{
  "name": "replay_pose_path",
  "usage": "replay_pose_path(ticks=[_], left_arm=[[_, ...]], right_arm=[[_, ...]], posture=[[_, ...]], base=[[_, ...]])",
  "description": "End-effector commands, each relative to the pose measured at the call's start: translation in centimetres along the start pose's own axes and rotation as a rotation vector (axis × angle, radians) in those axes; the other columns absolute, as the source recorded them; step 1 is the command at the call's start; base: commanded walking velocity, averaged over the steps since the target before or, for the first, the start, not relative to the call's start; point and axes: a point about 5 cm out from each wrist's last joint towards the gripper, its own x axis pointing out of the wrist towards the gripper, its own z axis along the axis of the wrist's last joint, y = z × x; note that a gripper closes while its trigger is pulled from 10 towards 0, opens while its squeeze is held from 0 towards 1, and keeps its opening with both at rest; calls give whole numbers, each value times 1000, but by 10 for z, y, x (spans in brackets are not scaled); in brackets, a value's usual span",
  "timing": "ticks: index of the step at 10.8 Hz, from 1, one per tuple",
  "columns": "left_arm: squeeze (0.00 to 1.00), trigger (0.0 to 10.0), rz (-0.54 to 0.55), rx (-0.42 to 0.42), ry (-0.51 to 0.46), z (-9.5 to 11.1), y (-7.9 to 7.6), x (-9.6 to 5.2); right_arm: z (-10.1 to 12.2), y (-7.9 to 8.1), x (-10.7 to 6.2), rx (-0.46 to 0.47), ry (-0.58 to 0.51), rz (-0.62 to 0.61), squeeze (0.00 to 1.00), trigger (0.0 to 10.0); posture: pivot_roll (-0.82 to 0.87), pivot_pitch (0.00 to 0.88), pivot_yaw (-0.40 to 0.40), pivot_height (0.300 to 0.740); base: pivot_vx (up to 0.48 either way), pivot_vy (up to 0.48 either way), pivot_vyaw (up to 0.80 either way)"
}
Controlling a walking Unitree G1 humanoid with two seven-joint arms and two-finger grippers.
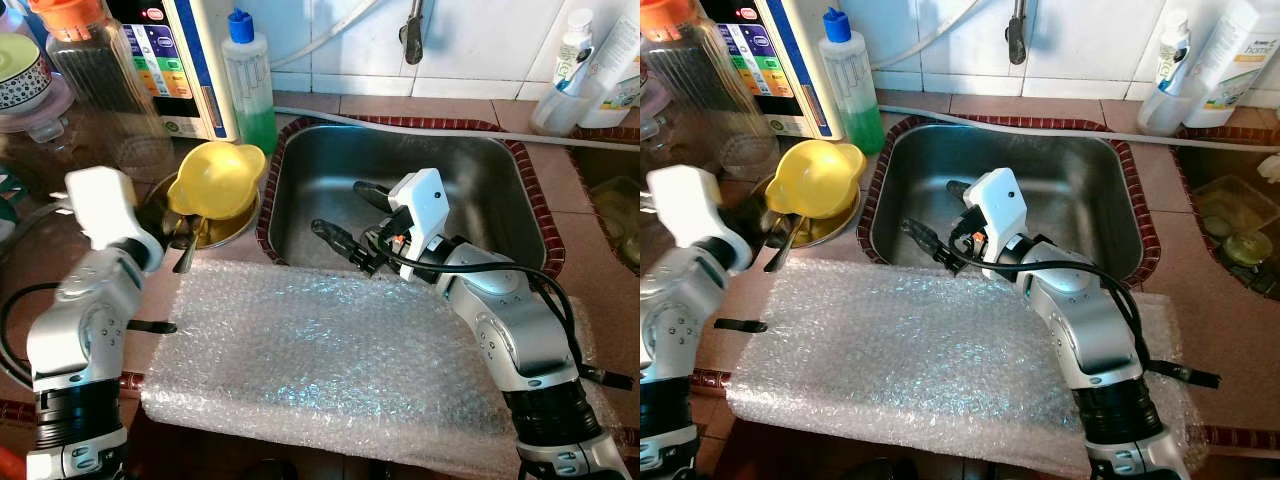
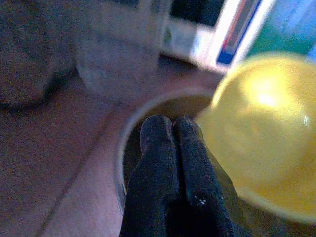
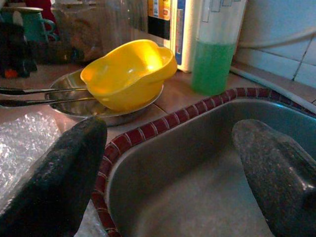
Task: Kitchen organization
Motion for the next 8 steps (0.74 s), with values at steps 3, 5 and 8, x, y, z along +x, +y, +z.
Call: replay_pose_path(ticks=[3, 5, 8], left_arm=[[0, 0, -30, 21, -79, 12, -7, -1], [1000, 10000, -75, -6, -93, 12, -15, 0], [1000, 10000, -90, -3, -79, 4, -28, 10]], right_arm=[[5, 2, 1, -23, -18, 15, 0, 10000], [5, 2, 1, -25, -20, 16, 0, 10000], [6, 3, 2, -28, -22, 19, 0, 10000]], posture=[[-118, 182, 52, 740], [-117, 181, 52, 740], [-122, 183, 52, 740]], base=[[0, 0, 0], [0, 0, 0], [0, 0, 0]])
